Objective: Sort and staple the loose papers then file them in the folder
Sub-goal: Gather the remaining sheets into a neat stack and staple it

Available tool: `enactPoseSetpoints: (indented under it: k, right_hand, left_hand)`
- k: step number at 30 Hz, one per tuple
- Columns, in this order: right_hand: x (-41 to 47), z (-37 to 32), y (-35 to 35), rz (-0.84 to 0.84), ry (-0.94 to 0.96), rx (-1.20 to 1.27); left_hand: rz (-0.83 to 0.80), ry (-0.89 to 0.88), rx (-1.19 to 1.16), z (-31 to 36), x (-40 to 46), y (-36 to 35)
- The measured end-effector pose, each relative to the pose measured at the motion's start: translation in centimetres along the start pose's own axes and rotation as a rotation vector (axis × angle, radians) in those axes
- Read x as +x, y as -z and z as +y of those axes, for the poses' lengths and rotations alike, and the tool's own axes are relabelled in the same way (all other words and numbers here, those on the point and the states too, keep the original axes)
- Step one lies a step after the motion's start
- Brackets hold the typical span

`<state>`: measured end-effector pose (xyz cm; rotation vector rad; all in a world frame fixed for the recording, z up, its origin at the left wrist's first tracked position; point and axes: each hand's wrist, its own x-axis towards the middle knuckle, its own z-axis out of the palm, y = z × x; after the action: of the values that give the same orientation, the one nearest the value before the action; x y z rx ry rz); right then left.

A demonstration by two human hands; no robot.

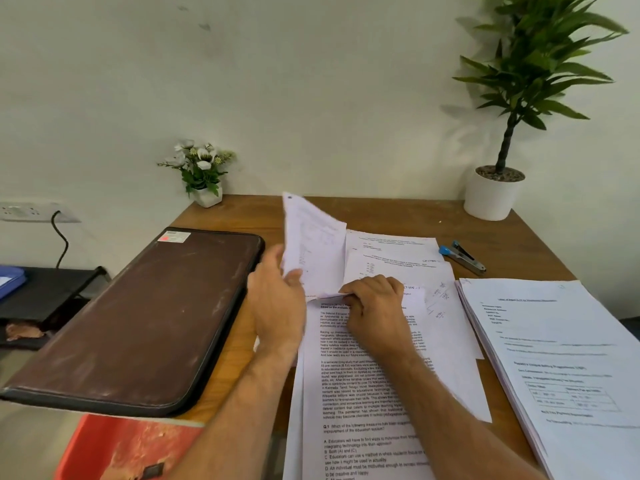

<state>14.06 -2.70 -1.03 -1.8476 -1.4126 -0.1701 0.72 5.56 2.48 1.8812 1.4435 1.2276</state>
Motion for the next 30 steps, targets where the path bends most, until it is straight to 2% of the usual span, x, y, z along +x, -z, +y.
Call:
enactPoseSetpoints:
  k: [2,4,6,9,12,16,19,22,27,30]
  right_hand:
    - [-0.2,-0.1,0.3,0.063,-0.022,0.031]
    - [-0.3,-0.1,0.5,0.102,-0.118,0.079]
    - [-0.3,0.0,0.6,0.129,-0.166,0.109]
    - [-0.4,-0.2,0.5,0.121,-0.136,0.111]
    - [-0.6,-0.1,0.7,0.141,-0.11,0.087]
    - [-0.7,-0.4,1.0,0.218,-0.078,0.132]
    - [-0.5,-0.5,1.1,0.2,-0.089,0.123]
    - [-0.1,-0.4,1.4,0.186,-0.05,0.067]
    - [-0.6,-0.7,1.2,0.135,0.089,-0.016]
    - [-0.6,-0.7,1.0,0.137,0.091,-0.042]
  left_hand:
    - [-0.056,-0.214,0.124,0.9,-1.1,-0.3]
    - [-0.12,-0.284,0.145,1.5,-1.9,-0.6]
    - [-0.188,-0.257,0.113,1.7,-2.3,-0.8]
    - [-0.348,-0.161,0.008,1.5,-2.1,-0.6]
    - [-0.452,-0.141,-0.029,1.6,-1.9,-0.1]
    - [-0.501,-0.241,0.004,1.3,-1.4,1.0]
    - [-0.568,-0.324,0.025,0.2,-1.4,1.5]
    - [-0.552,-0.376,0.033,-0.4,-1.7,1.8]
    - [-0.511,-0.355,-0.088,-1.1,-2.6,2.1]
    - [-0.541,-0.342,-0.168,-1.3,-2.9,2.6]
